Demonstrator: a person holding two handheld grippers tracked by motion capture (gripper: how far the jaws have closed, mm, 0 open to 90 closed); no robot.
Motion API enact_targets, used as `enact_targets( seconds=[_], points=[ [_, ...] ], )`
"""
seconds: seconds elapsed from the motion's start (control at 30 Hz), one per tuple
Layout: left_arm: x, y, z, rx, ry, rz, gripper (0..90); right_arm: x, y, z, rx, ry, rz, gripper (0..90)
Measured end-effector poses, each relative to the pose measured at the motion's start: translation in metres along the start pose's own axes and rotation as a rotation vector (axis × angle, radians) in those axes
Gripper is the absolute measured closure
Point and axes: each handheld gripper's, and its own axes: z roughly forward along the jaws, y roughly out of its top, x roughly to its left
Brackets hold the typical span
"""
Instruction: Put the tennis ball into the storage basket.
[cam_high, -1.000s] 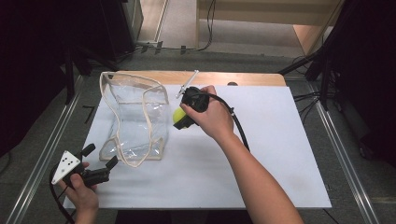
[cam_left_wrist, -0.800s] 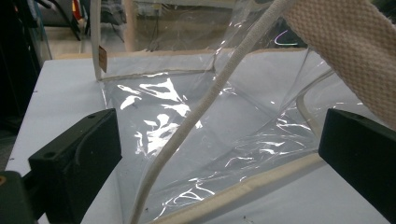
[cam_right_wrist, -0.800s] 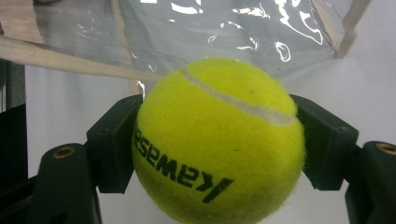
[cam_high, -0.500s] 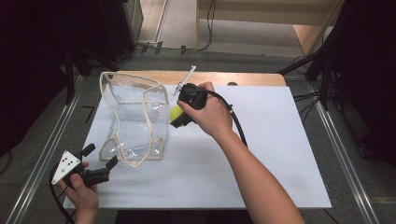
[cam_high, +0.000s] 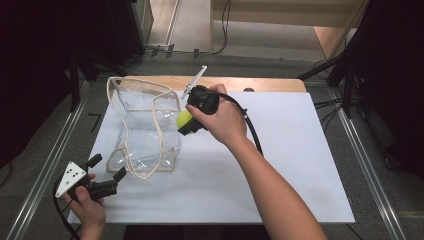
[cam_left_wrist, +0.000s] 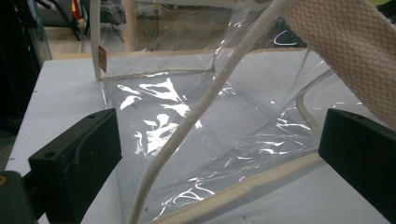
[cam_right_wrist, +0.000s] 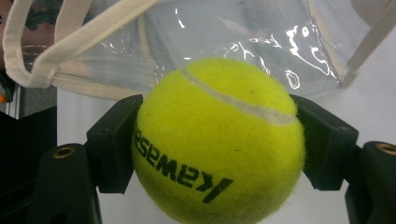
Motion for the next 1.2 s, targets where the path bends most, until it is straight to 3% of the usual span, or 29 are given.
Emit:
enact_targets(
  seconds=[1.2],
  points=[
    [-0.001,0.000,0.001,0.010,-0.001,0.015,0.0,0.026,0.050,-0.007,-0.030,0.042,-0.079,23.0]
  ],
)
